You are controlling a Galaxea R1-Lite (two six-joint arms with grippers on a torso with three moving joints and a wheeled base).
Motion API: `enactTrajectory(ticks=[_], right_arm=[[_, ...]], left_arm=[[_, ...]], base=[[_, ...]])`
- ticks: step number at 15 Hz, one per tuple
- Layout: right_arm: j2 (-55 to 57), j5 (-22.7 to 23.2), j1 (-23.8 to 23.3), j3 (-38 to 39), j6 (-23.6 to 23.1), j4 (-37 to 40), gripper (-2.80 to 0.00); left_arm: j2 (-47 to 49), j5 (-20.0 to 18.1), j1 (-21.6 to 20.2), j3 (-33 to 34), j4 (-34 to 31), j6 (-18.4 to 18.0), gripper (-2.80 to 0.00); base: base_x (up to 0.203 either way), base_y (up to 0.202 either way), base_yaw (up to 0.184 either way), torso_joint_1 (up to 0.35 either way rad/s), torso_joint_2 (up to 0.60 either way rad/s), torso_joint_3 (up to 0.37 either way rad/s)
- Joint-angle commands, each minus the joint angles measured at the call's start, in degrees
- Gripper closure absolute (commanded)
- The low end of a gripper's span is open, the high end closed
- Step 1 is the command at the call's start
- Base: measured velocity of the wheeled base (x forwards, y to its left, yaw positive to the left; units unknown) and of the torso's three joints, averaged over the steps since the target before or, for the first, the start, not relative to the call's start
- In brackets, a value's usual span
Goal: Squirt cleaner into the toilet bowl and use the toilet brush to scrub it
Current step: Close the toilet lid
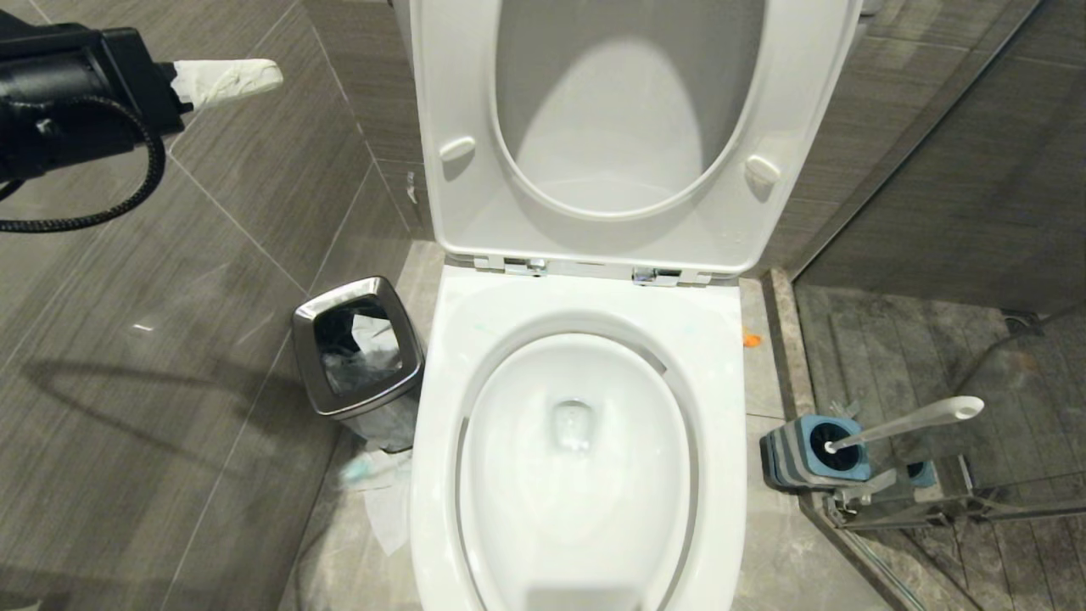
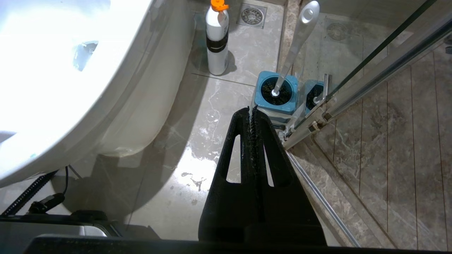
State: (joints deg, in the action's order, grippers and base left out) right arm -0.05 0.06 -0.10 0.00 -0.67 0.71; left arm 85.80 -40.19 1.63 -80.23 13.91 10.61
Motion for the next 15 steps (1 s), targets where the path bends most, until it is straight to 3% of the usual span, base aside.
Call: enactTrajectory(ticks=[1,3,6,8,15], right_arm=[[0.05,0.02,0.01,0.00,-0.04,0.00,0.00],[0.05,0.02,0.01,0.00,-0.04,0.00,0.00],[0.05,0.02,0.01,0.00,-0.04,-0.09,0.00],[0.05,0.02,0.01,0.00,-0.04,0.00,0.00],[0.05,0.02,0.01,0.00,-0.04,0.00,0.00]], left_arm=[[0.79,-0.27,0.92,-0.74,0.15,0.21,0.00],[4.62,-1.77,1.03,-5.95,0.47,0.24,0.00],[9.66,-13.07,-0.84,-7.69,10.39,1.15,0.00],[12.72,-16.58,-1.23,-8.85,17.93,2.71,0.00],[13.78,-19.59,-1.37,-10.64,44.96,16.45,0.00]], base=[[0.000,0.000,0.000,0.000,0.00,0.000],[0.000,0.000,0.000,0.000,0.00,0.000],[0.000,0.000,0.000,0.000,0.00,0.000],[0.000,0.000,0.000,0.000,0.00,0.000],[0.000,0.000,0.000,0.000,0.00,0.000]])
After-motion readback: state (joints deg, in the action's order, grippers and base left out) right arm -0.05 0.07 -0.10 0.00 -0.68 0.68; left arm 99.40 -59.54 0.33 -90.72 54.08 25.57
